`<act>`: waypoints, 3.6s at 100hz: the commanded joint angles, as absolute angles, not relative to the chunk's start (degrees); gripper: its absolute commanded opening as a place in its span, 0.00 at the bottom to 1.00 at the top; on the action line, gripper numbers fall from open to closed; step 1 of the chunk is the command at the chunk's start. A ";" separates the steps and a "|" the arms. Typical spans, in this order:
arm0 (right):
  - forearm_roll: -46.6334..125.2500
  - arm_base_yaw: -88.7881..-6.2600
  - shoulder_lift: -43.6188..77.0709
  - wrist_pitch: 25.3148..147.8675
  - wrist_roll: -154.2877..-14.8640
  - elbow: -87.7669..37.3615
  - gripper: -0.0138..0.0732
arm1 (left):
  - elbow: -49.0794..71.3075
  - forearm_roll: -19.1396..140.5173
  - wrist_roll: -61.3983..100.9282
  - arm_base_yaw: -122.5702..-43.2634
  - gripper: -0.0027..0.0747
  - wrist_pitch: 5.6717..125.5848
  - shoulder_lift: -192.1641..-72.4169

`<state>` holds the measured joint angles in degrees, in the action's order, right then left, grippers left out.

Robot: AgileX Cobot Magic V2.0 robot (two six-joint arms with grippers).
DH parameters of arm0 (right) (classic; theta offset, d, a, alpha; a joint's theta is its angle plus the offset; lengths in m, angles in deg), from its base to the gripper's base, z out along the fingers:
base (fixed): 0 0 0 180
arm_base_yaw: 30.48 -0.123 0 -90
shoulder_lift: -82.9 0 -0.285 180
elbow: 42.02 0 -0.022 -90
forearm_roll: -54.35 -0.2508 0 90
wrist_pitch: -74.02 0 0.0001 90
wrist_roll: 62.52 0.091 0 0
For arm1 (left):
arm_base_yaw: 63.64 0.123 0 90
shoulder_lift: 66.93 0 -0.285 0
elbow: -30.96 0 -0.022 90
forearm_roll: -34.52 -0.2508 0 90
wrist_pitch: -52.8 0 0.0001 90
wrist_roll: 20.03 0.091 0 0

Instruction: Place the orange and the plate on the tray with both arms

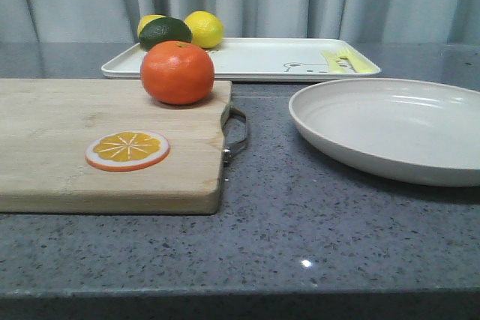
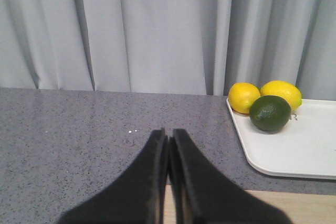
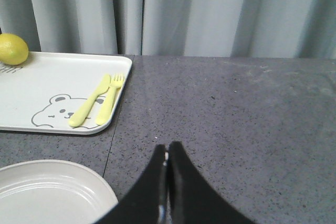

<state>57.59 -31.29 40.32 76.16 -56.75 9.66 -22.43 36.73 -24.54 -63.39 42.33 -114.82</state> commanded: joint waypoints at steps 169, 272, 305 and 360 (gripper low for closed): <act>58.13 -31.00 39.40 72.87 -56.92 7.65 0.07 | 30.82 45.75 -24.40 -91.83 0.75 86.43 -160.96; 58.13 -31.00 39.40 72.93 -56.92 7.65 0.07 | 42.71 51.48 -20.03 -91.61 0.71 102.42 -173.99; 58.13 -31.00 39.40 72.93 -56.92 7.65 0.07 | 42.98 51.48 -19.58 -91.61 0.52 103.01 -173.99; 58.13 -31.00 39.40 72.84 -56.92 7.65 0.07 | 53.10 58.09 -19.58 -101.80 0.51 102.61 -175.51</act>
<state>57.59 -31.29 39.74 77.76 -56.75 9.66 50.21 55.80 -19.71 -98.41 105.36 -176.76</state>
